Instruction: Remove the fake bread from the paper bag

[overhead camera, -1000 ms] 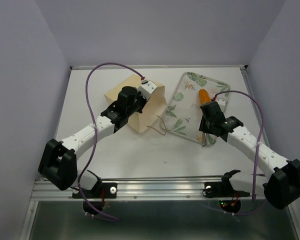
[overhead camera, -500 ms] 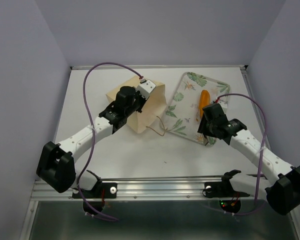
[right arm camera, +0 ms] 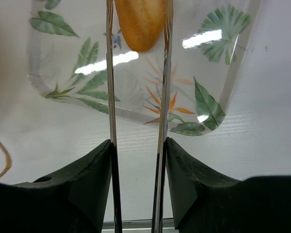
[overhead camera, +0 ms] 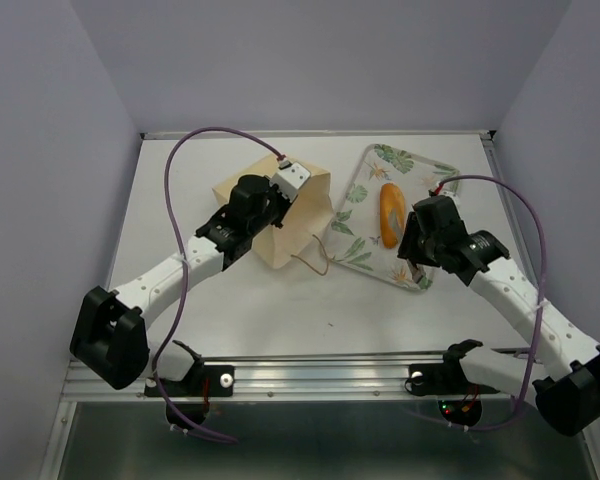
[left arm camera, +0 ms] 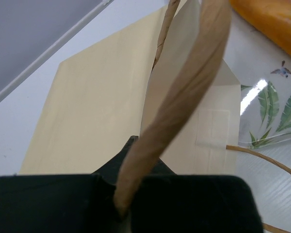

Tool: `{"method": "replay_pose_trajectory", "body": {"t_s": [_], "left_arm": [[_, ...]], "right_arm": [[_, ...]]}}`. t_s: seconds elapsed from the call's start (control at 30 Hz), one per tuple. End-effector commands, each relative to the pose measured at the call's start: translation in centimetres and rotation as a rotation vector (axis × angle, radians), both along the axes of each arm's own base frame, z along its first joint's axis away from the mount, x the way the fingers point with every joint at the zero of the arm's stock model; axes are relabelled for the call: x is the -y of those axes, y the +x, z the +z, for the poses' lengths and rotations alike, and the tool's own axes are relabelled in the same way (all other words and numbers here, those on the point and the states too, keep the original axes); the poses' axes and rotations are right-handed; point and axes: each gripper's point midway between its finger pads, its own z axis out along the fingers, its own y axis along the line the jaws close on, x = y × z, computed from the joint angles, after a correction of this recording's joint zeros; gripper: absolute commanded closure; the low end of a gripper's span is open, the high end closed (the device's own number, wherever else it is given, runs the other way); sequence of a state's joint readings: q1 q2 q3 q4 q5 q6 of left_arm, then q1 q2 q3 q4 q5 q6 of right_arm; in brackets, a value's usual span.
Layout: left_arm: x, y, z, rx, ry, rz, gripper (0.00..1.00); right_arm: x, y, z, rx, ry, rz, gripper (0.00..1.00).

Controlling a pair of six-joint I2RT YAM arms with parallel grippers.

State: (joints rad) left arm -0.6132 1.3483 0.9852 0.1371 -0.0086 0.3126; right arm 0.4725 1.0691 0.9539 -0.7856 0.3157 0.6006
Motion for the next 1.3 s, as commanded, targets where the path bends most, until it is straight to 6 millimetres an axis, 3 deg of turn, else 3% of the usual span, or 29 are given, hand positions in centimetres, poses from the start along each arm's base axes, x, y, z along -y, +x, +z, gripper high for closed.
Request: {"method": "replay_pose_trajectory", "body": {"t_s": [0.0, 0.2, 0.33, 0.47, 0.7, 1.03, 1.27], "left_arm": [[-0.3, -0.6, 2.0, 0.06, -0.031, -0.022, 1.0], [0.0, -1.3, 2.1, 0.07, -0.014, -0.072, 1.0], [-0.1, -1.3, 1.9, 0.066, 0.002, -0.076, 1.0], [0.1, -1.4, 1.8, 0.05, 0.011, -0.093, 1.0], [0.8, -1.9, 1.9, 0.035, 0.012, -0.142, 1.0], [0.5, -1.8, 2.0, 0.017, 0.034, -0.127, 1.0], [0.8, -2.0, 2.0, -0.001, 0.036, -0.142, 1.0]], "right_arm": [[-1.7, -0.4, 5.4, 0.096, 0.073, 0.137, 0.49], [-4.0, -1.9, 8.1, 0.154, 0.154, 0.332, 0.49], [-8.9, -3.6, 9.8, 0.24, 0.313, 0.659, 0.51], [-11.4, -4.2, 10.4, 0.281, 0.385, 0.824, 0.51], [-14.6, -2.8, 8.9, 0.281, 0.377, 0.964, 0.51], [-18.2, 3.0, 5.4, 0.29, 0.193, 0.934, 0.49], [-19.9, 5.5, 3.9, 0.303, 0.114, 0.933, 0.45]]}}
